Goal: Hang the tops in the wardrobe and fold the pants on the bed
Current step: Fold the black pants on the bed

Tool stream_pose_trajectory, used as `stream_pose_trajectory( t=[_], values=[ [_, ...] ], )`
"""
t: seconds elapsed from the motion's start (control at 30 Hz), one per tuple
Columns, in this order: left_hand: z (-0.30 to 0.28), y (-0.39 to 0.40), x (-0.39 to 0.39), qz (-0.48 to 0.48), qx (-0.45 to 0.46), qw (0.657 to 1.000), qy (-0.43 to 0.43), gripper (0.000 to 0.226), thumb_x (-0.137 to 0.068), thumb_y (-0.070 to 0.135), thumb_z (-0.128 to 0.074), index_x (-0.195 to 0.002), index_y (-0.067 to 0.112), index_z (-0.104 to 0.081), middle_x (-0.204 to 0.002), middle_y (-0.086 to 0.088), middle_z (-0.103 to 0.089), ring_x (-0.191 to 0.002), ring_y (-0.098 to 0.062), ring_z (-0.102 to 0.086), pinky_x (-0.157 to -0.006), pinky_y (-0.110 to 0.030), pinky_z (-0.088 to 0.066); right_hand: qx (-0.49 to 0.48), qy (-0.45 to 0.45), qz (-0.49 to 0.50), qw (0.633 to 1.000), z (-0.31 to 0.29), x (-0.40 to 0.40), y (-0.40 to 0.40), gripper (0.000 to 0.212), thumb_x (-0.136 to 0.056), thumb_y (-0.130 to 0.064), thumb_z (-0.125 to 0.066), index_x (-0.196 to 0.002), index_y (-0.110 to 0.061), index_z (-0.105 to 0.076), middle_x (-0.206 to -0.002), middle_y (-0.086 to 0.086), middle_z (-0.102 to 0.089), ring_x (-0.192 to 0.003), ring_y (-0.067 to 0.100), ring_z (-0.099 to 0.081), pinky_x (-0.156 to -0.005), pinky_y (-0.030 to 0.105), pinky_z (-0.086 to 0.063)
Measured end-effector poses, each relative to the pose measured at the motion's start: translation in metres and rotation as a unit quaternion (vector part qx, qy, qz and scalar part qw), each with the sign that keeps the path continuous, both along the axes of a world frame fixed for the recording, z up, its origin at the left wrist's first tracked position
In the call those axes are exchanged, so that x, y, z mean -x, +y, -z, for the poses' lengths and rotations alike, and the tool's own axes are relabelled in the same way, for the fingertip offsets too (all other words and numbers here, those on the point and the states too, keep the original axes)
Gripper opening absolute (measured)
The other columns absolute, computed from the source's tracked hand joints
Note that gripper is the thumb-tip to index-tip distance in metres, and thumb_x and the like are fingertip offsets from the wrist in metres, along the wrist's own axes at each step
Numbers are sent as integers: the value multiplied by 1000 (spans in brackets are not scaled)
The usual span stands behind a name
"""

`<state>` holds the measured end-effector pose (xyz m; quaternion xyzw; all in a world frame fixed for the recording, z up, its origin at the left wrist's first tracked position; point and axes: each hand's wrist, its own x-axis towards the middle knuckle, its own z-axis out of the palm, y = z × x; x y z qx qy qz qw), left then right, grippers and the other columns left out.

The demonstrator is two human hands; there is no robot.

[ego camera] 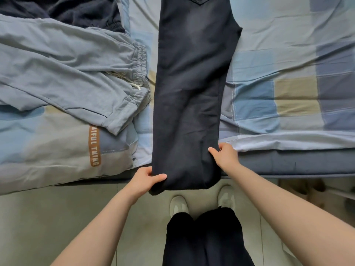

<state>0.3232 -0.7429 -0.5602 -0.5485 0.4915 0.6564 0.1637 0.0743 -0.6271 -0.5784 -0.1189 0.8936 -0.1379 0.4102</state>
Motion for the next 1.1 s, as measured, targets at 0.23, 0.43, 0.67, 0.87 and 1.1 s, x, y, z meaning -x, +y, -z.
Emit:
stream_pose_trajectory(
  t=[0.23,0.43,0.67,0.87,1.1],
  values=[
    [8,-2,-23,29,30,998,-35,17,-88,27,-69,-87,11,-75,-81,-1,-73,-75,-15,-60,-77,-34,-49,53,12,66,996,-7,-26,46,26,-94,-27,-56,-78,-7,-56,-62,-3,-50,-74,25,-50,-65,32,-33],
    [18,9,-18,181,152,960,-149,25,-86,23,-68,-75,1,-67,-61,2,-52,-61,-16,-44,-57,-27,-36,-7,-26,63,998,-1,-23,48,24,-94,-24,-56,-90,-1,-64,-77,8,-65,-84,29,-60,-77,32,-44],
    [11,23,-8,117,311,928,-167,24,-81,19,-71,-80,19,-48,-84,2,-55,-79,-21,-52,-66,-31,-37,14,-63,119,991,-3,-26,54,8,-84,-13,-62,-85,-12,-54,-82,-2,-59,-79,26,-67,-84,44,-55],
    [14,7,0,-63,178,979,-71,16,-85,24,-71,-81,12,-61,-80,0,-67,-78,-19,-59,-76,-33,-46,83,-164,279,942,-3,-27,67,42,-86,-7,-64,-121,-7,-41,-123,8,-46,-102,24,-58,-76,36,-55],
    [5,6,-4,-96,39,995,-4,39,-74,42,-75,-104,19,-63,-90,-2,-72,-88,-25,-66,-81,-41,-52,47,-254,207,944,2,-16,63,49,-80,-14,-68,-121,-20,-42,-126,4,-50,-113,19,-49,-79,32,-41]
  ],
)
